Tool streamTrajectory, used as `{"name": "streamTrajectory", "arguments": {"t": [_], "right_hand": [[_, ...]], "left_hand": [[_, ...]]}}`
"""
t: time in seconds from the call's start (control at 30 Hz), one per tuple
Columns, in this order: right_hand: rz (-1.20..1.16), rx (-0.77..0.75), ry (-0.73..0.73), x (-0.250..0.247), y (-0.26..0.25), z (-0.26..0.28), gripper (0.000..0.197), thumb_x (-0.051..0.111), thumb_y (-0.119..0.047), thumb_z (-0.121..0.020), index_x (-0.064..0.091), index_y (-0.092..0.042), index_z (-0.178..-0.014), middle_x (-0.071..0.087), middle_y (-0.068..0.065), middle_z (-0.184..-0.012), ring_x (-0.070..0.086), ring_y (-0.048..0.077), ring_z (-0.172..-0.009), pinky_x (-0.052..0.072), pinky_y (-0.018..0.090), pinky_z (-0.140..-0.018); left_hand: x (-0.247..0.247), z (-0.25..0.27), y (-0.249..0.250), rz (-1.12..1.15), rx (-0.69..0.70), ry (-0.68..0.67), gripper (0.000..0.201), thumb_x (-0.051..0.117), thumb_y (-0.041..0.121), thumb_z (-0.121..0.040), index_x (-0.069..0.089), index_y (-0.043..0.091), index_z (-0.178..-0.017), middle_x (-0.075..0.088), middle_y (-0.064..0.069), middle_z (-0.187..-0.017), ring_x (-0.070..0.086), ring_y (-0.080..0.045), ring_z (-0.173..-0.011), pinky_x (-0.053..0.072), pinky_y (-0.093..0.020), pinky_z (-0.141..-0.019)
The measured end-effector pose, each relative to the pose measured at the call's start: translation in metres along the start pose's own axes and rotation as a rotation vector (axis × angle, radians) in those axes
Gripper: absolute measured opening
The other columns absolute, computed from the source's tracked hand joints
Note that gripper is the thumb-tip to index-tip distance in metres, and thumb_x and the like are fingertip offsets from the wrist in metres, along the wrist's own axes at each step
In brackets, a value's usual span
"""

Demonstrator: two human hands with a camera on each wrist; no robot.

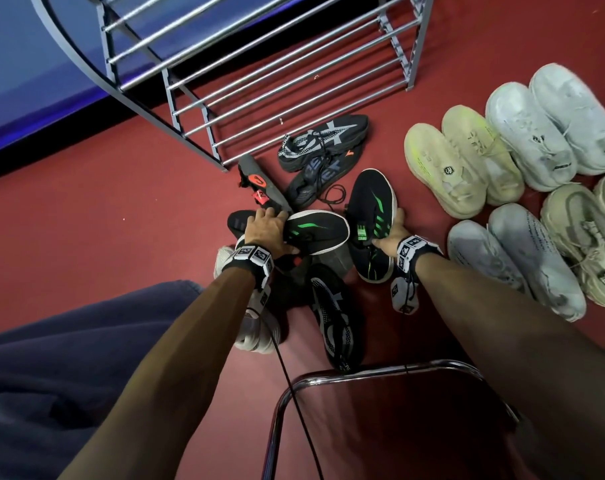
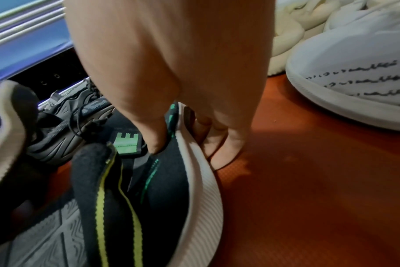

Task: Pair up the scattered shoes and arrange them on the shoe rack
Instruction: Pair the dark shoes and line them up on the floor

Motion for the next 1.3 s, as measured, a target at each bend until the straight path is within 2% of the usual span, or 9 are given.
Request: {"name": "streamTrajectory", "arguments": {"t": [0.23,0.4,0.6,0.77,0.9,1.0,1.03,1.13,1.3], "right_hand": [[-0.103,-0.023,-0.003,0.004,0.009,-0.012,0.111,0.075,-0.020,-0.085,-0.011,-0.027,-0.156,0.050,0.001,-0.128,0.056,0.022,-0.116,0.044,0.036,-0.106],[-0.134,-0.077,0.066,-0.014,0.003,-0.017,0.066,0.066,-0.013,-0.084,0.035,-0.022,-0.142,0.062,0.003,-0.121,0.061,0.027,-0.113,0.048,0.034,-0.095],[-0.168,-0.163,0.309,-0.047,-0.006,-0.010,0.058,0.050,-0.010,-0.095,0.038,-0.029,-0.148,0.063,0.005,-0.132,0.061,0.030,-0.115,0.046,0.033,-0.098],[-0.225,-0.169,0.489,-0.078,-0.014,-0.004,0.048,0.040,-0.017,-0.103,0.040,-0.024,-0.150,0.055,0.010,-0.142,0.052,0.032,-0.128,0.039,0.034,-0.104],[-0.303,-0.176,0.493,-0.098,-0.022,-0.008,0.047,0.037,-0.022,-0.106,0.037,-0.025,-0.153,0.045,0.006,-0.152,0.042,0.026,-0.139,0.030,0.031,-0.114],[-0.311,-0.228,0.491,-0.110,-0.026,-0.014,0.047,0.037,-0.020,-0.105,0.039,-0.028,-0.152,0.050,0.006,-0.148,0.046,0.027,-0.136,0.033,0.031,-0.111],[-0.306,-0.247,0.489,-0.112,-0.026,-0.016,0.047,0.037,-0.019,-0.105,0.040,-0.028,-0.151,0.051,0.007,-0.147,0.046,0.027,-0.134,0.033,0.030,-0.110],[-0.302,-0.283,0.459,-0.111,-0.023,-0.019,0.046,0.038,-0.021,-0.104,0.042,-0.031,-0.149,0.055,0.003,-0.144,0.049,0.024,-0.132,0.035,0.029,-0.110],[-0.297,-0.244,0.448,-0.096,-0.002,-0.023,0.045,0.040,-0.022,-0.104,0.043,-0.027,-0.149,0.051,0.004,-0.147,0.045,0.024,-0.137,0.033,0.031,-0.114]], "left_hand": [[-0.011,0.001,0.006,0.070,-0.004,0.000,0.072,0.070,0.069,-0.077,0.058,0.026,-0.133,0.056,-0.007,-0.132,0.049,-0.031,-0.126,0.042,-0.046,-0.102],[-0.044,-0.004,0.010,0.292,-0.007,0.210,0.038,0.059,0.055,-0.093,0.056,0.019,-0.103,0.069,-0.011,-0.100,0.067,-0.037,-0.093,0.050,-0.039,-0.072],[-0.090,-0.043,0.028,0.700,-0.150,0.317,0.046,0.059,0.045,-0.098,0.060,0.002,-0.114,0.070,-0.024,-0.110,0.065,-0.041,-0.105,0.050,-0.040,-0.083],[-0.093,-0.085,0.067,0.991,-0.285,0.246,0.043,0.061,0.039,-0.097,0.064,0.005,-0.122,0.069,-0.019,-0.121,0.064,-0.034,-0.114,0.050,-0.035,-0.095],[-0.054,-0.114,0.106,1.256,-0.319,0.175,0.051,0.062,0.045,-0.082,0.069,0.007,-0.115,0.075,-0.014,-0.109,0.071,-0.030,-0.102,0.056,-0.042,-0.095],[-0.031,-0.111,0.137,1.381,-0.271,0.082,0.033,0.062,0.033,-0.091,0.065,0.003,-0.105,0.071,-0.010,-0.093,0.067,-0.025,-0.079,0.057,-0.039,-0.083],[-0.027,-0.104,0.146,1.394,-0.272,0.043,0.025,0.060,0.030,-0.095,0.063,0.006,-0.101,0.069,-0.013,-0.088,0.064,-0.026,-0.075,0.053,-0.041,-0.075],[-0.005,-0.092,0.163,1.421,-0.292,-0.053,0.015,0.055,0.024,-0.100,0.059,0.011,-0.100,0.068,-0.019,-0.094,0.064,-0.030,-0.085,0.054,-0.043,-0.080],[0.020,-0.084,0.163,1.210,-0.278,-0.242,0.030,0.058,0.023,-0.091,0.058,0.002,-0.113,0.071,-0.018,-0.107,0.069,-0.033,-0.094,0.059,-0.040,-0.079]]}}
Point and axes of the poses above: each hand's wrist, its own z-axis away from the middle knuckle, its own x-axis out of the palm, y = z × x, the point moved 2 cm from there along -z, towards the middle knuckle
